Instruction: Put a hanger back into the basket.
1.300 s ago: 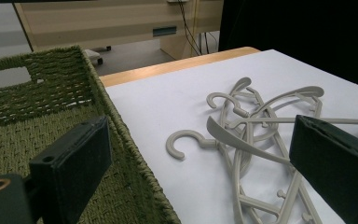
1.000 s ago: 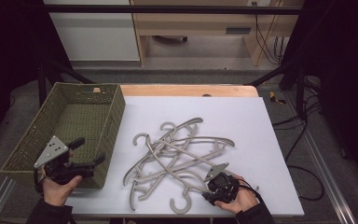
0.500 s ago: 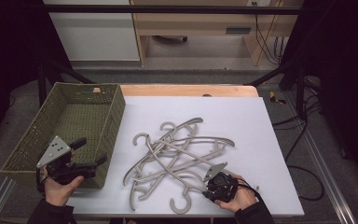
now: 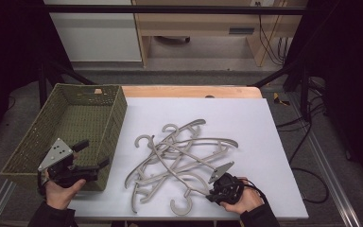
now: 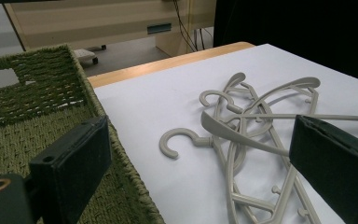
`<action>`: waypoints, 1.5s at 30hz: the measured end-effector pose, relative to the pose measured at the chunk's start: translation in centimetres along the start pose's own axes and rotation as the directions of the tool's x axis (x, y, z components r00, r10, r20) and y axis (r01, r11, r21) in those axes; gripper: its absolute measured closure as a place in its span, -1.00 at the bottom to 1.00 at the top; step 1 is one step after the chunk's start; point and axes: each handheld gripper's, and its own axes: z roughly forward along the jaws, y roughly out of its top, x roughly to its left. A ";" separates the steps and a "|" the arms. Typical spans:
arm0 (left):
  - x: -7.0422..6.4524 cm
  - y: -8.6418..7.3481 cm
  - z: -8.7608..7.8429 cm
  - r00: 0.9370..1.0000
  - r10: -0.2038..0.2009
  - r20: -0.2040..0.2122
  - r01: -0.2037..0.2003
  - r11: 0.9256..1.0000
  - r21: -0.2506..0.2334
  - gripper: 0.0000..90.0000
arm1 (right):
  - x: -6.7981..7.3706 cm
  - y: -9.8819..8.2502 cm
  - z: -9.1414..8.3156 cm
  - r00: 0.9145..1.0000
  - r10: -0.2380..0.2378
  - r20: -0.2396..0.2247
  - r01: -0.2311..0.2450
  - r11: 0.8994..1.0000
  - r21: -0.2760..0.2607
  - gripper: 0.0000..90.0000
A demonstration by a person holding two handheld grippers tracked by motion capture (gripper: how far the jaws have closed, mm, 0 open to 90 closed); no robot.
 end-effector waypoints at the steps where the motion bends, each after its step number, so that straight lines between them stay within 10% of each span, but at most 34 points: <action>1: 0.0 0.0 0.0 1.000 0.000 0.000 0.000 1.000 0.000 -0.89 | 0.0 0.0 0.0 1.000 0.000 0.000 0.000 1.000 0.000 0.73; 15: -0.7 0.1 0.2 0.999 0.034 0.014 -0.034 0.999 0.013 -0.89 | -0.3 -0.1 -2.4 0.999 0.050 0.009 -0.049 0.992 -0.116 0.81; 28: -2.6 0.3 1.3 0.987 0.124 0.106 -0.131 0.989 0.064 -0.88 | 0.4 1.1 -4.5 0.995 -0.057 -0.080 0.044 0.987 -0.155 0.81; 35: -4.5 0.4 2.2 0.964 0.203 0.173 -0.224 0.968 0.114 -0.88 | 0.6 2.4 -5.0 0.983 -0.135 -0.123 0.115 0.981 -0.155 0.81; 45: -7.1 0.3 3.4 0.900 0.321 0.294 -0.381 0.908 0.173 -0.88 | 1.0 3.8 -5.3 0.963 -0.205 -0.177 0.179 0.972 -0.154 0.81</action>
